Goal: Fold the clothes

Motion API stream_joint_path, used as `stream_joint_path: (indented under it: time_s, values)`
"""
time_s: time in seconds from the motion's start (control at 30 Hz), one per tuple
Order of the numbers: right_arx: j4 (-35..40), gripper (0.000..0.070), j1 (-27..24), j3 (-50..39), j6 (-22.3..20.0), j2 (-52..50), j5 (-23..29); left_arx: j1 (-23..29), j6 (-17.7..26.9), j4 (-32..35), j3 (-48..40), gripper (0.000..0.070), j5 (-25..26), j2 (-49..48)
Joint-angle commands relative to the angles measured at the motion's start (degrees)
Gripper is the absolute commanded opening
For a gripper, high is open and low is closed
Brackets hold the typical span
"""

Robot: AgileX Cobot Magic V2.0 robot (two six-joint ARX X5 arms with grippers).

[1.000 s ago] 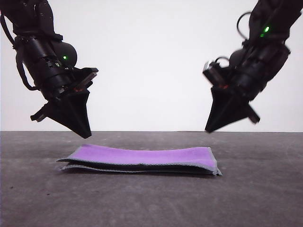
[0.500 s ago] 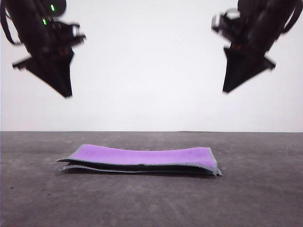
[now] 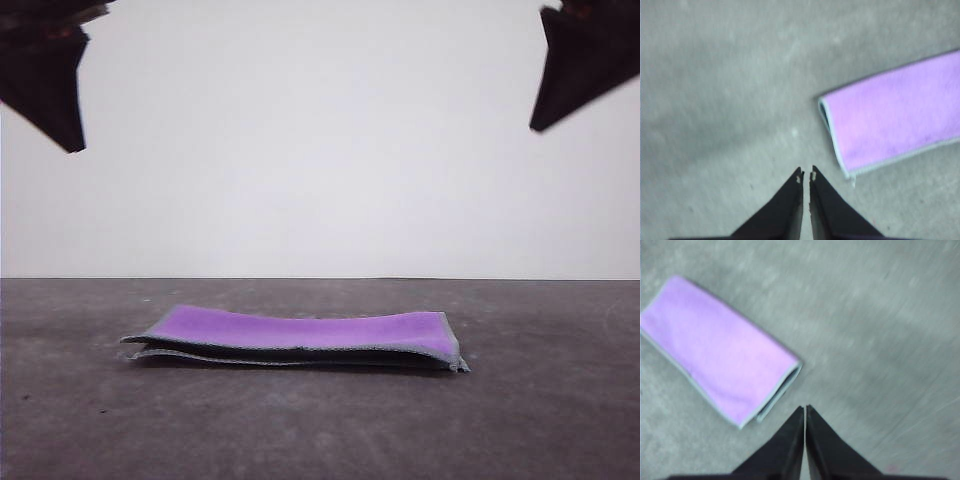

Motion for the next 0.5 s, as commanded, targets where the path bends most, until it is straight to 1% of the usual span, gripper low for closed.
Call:
stream_joint_path:
  time_s: [0.0,0.07,0.17,0.2,0.23,0.27,0.33,0.4,0.43,0.47]
  values:
    - [4.3,0.0000,0.4,-5.6,4.8,-0.7,-0.4,-0.1,-1.9,1.4,-2.7,0.0004,-0.2,-1.6]
    - [9.6,0.0000,0.4,-11.5,8.5,-2.3,-1.6,-0.1,-3.0,3.0,-6.8,0.0004,-0.2,-4.3]
    - [16.4,0.0000,0.4,-17.9,13.6,-3.3,-5.0,-0.1,-5.3,4.6,-11.5,0.0004,-0.1,-7.7]
    - [18.3,0.0015,0.4,-19.3,15.0,-3.3,-5.8,-0.1,-6.0,4.7,-12.6,0.0004,0.0,-8.5]
    - [19.9,0.0045,0.4,-20.5,16.2,-3.2,-6.5,-0.1,-6.7,4.6,-13.6,0.0004,0.0,-9.3]
    - [21.1,0.0097,0.4,-21.4,17.1,-3.1,-7.1,-0.1,-7.2,4.5,-14.3,0.0004,0.0,-9.9]
    - [22.8,0.0243,0.4,-22.3,18.9,-2.6,-7.5,-0.1,-7.6,4.0,-14.8,0.0004,0.0,-10.5]
    - [23.8,0.0380,0.4,-22.3,19.4,-2.0,-7.5,-0.1,-7.9,4.0,-14.9,0.0004,0.1,-10.7]
    - [24.3,0.0434,0.4,-22.3,19.7,-1.8,-7.5,-0.1,-8.1,4.1,-14.9,0.0004,0.1,-10.8]
    - [24.6,0.0459,0.4,-22.3,20.0,-1.7,-7.5,-0.1,-8.1,4.2,-14.9,0.0004,0.2,-10.8]
